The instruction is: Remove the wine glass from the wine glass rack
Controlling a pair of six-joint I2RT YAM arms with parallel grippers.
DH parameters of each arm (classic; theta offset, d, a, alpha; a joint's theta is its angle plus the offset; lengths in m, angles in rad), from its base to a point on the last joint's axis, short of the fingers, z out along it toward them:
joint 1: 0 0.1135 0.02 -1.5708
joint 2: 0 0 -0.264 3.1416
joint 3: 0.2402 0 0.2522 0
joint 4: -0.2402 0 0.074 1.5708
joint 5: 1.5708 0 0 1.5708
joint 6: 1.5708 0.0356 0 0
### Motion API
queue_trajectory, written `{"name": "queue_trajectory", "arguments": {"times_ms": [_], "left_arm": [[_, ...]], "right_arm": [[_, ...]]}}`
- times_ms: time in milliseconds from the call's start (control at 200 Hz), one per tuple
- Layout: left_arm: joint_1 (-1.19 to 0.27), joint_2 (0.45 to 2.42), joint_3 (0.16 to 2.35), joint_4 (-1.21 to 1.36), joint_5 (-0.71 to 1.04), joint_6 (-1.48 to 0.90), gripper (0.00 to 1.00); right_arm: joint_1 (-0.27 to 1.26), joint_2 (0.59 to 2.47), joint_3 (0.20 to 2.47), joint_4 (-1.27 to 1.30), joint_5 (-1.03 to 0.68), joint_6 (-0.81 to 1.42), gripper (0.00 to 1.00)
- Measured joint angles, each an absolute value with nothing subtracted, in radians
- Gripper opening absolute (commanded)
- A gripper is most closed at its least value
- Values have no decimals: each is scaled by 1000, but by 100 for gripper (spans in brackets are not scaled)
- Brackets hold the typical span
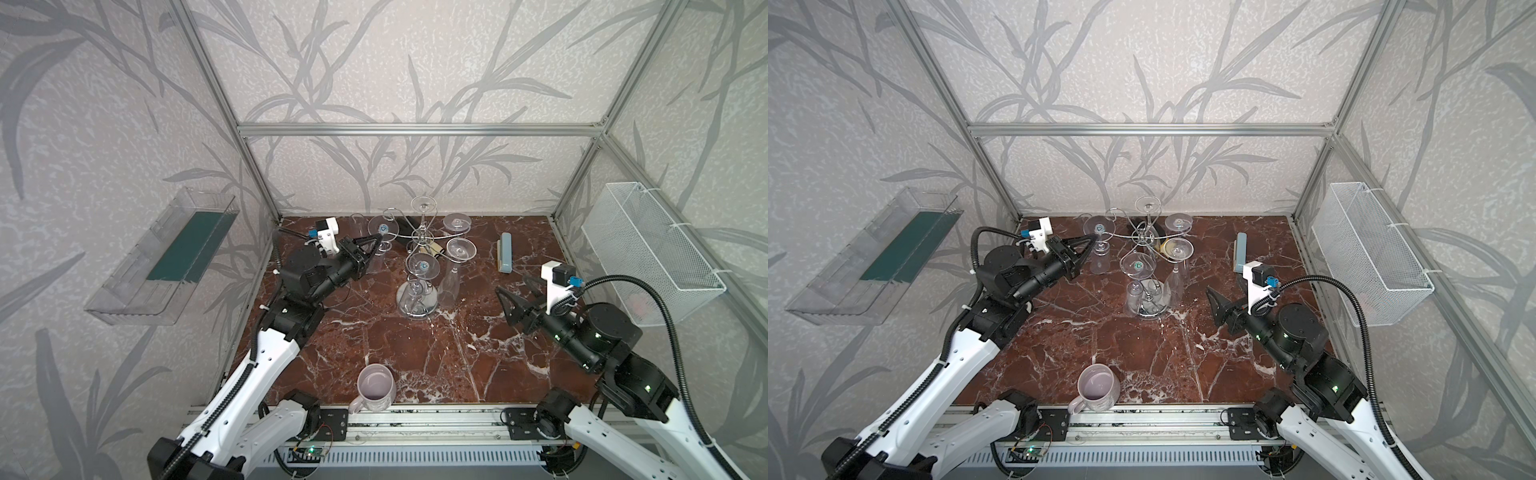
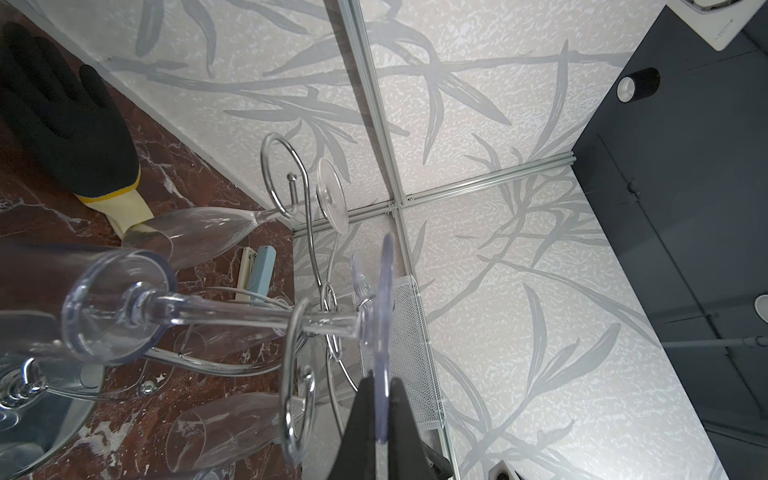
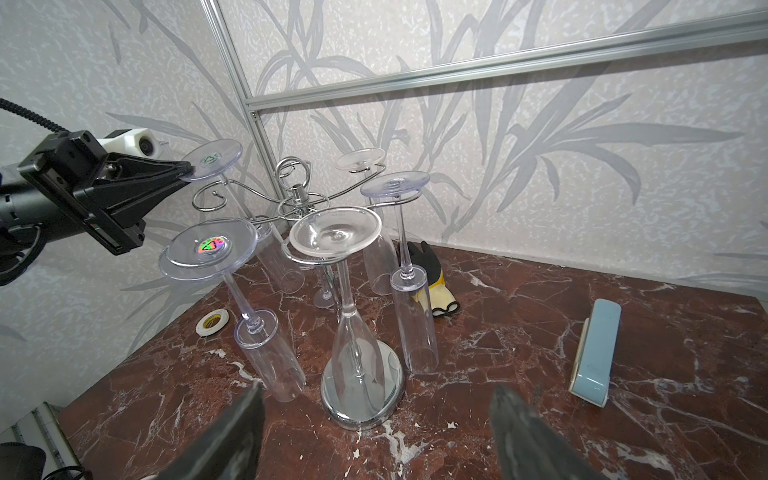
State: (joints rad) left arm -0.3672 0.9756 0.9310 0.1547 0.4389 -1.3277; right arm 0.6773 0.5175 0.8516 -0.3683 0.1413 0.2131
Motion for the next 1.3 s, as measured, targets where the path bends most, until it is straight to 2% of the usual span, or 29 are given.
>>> {"name": "queue_trajectory", "arguments": {"times_ms": [630,1299], "left_arm": [[-459,1007,949,168,501,-1290,0],[-491,735,813,7,347,-1268,0]], "right_arm": [[677,511,852,-369,142,214,83],[677,516,869,-397,120,190,84]]}}
